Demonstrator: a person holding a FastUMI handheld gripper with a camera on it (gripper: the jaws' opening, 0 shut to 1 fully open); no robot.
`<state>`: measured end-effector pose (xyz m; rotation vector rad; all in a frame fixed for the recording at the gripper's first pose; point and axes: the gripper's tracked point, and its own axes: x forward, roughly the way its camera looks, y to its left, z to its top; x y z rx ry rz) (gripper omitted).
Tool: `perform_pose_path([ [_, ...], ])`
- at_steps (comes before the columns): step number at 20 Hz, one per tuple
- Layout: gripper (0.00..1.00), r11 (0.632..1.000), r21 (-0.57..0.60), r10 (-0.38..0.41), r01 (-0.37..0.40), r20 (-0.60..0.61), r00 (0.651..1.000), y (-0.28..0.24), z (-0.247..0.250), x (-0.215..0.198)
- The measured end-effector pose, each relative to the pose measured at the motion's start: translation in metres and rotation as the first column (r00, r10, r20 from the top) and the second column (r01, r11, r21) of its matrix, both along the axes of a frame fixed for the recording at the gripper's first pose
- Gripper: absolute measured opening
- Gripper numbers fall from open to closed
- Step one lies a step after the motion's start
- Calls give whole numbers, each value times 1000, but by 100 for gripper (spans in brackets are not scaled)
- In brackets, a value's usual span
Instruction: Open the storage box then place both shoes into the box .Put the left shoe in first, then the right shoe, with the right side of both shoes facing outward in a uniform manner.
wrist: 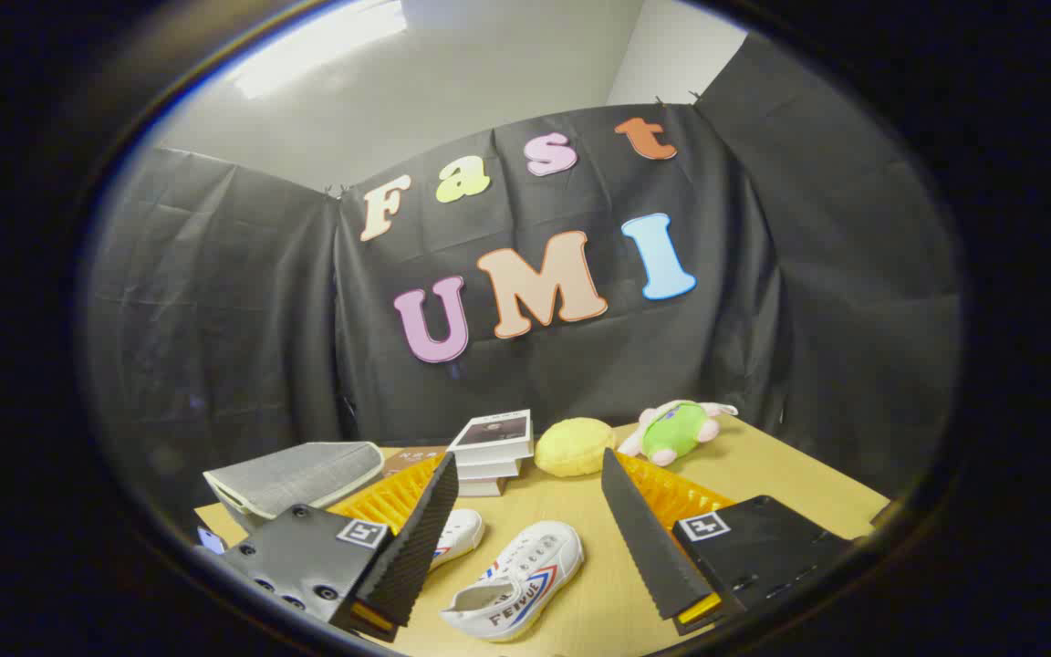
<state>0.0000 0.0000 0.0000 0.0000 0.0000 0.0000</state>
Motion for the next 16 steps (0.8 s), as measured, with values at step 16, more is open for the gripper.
perform_pose_path([
  [16, 99, 1000, 12, 19, -19, -34, 999, 8, -16, 3],
])
